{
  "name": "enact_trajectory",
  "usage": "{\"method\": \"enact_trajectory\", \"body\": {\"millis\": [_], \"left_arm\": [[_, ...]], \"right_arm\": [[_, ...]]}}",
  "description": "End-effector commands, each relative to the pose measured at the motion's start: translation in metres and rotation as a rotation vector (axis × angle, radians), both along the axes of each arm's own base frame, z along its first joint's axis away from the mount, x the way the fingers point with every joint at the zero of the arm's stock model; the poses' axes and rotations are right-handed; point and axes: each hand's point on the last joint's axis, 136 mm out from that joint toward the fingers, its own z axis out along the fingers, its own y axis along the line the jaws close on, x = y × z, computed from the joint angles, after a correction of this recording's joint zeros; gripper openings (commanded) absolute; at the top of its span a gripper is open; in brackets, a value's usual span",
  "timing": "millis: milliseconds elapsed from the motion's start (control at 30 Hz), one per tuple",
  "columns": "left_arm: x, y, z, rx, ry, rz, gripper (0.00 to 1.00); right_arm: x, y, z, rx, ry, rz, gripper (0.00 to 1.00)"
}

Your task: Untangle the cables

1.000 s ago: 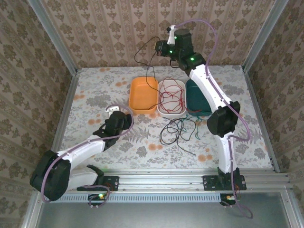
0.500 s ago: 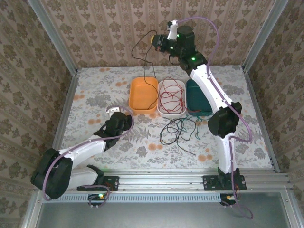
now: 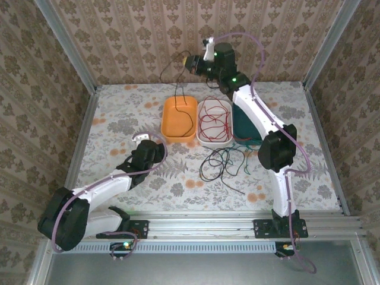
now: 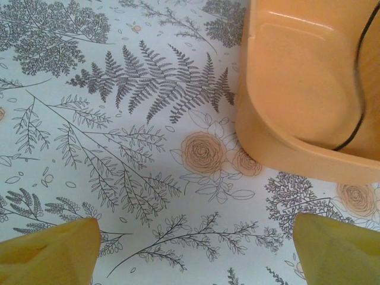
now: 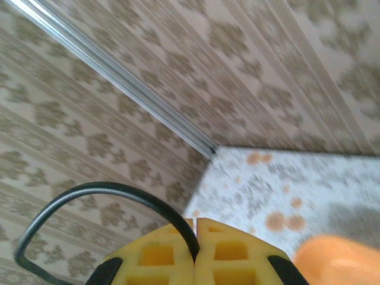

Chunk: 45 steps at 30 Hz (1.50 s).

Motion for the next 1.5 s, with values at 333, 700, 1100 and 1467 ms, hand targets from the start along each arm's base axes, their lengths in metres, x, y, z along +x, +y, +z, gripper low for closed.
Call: {"method": "enact_trajectory", "body": {"millis": [333,700,1100,1467], "left_arm": [[-0.001,0.008,0.001,0.027,-0.005,0.019,0.85],[-0.001,0.007,0.0,0.034,0.0,0.015,0.85],[0.008,-0.007,0.01,0.061,-0.024,-0.048,0.84],[0.01,-0.035,0.024,0.083,-0.06,-0.176,0.84]], "right_arm": [[0.0,-0.013,-0.162,-0.147,0.3,-0.078,0.0],[-0.02,-0.048,-0.221,-0.477,0.461,-0.166,0.0],[-0.035,-0.029,-0.232,-0.606,0.46,-0.077,0.0],[-0.045,-0.006,-0.225,-0.611,0.457,0.005,0.21]]}}
